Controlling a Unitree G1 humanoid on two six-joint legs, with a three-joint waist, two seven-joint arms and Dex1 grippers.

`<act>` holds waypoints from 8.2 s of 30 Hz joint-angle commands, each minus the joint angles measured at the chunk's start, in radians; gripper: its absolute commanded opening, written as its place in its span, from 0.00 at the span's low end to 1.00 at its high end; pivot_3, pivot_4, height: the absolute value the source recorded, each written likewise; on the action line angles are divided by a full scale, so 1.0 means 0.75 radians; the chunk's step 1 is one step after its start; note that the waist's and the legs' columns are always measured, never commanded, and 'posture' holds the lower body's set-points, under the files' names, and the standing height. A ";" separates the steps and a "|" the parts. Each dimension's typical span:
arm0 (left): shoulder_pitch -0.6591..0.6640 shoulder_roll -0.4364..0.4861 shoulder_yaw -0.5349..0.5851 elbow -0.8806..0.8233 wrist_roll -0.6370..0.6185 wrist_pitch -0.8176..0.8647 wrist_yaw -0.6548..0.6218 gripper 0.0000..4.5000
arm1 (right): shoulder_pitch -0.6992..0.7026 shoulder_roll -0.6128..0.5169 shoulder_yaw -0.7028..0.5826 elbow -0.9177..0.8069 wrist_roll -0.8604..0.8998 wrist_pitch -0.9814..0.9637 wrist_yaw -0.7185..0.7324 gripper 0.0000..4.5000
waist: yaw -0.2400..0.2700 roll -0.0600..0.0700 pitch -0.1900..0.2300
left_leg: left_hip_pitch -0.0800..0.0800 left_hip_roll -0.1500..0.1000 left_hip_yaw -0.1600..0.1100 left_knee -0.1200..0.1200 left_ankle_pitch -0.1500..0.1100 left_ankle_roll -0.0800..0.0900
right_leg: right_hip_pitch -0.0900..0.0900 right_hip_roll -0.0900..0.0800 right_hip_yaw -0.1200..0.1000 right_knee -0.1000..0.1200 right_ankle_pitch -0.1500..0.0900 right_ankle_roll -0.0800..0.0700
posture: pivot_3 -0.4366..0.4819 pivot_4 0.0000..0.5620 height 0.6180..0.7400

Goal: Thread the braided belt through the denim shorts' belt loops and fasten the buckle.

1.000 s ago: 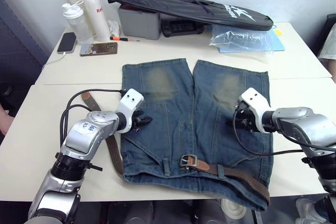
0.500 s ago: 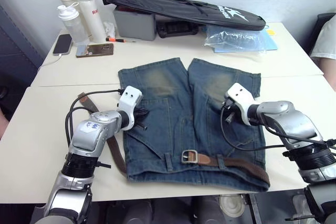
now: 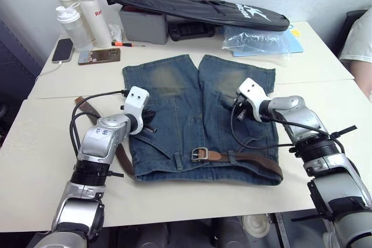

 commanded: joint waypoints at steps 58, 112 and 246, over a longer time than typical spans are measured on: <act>-0.424 -0.140 0.696 0.592 0.304 0.168 0.894 0.99 | -0.076 -0.309 -0.246 -0.889 0.574 0.421 0.492 1.00 | 0.038 -0.004 0.009 | -0.004 0.000 0.002 0.000 -0.002 -0.003 | -0.005 0.000 0.000 0.000 0.000 0.001 | 0.48 0.27 1.00; -0.344 -0.377 0.684 -0.044 0.565 0.784 1.144 0.54 | -0.044 -0.274 -0.141 -0.784 0.347 0.222 0.453 1.00 | 0.038 -0.010 0.013 | 0.002 0.001 0.006 -0.002 -0.003 -0.003 | -0.001 0.001 0.004 -0.003 0.000 0.003 | 0.48 0.27 1.00; 0.263 -0.463 0.455 -0.670 -2.325 -0.577 2.013 0.01 | 0.171 0.145 0.053 -0.830 -0.281 -0.770 0.031 0.00 | 0.041 -0.004 0.013 | 0.009 0.009 0.017 0.000 -0.009 -0.003 | 0.002 0.016 0.022 -0.023 0.004 -0.002 | 0.48 0.27 1.00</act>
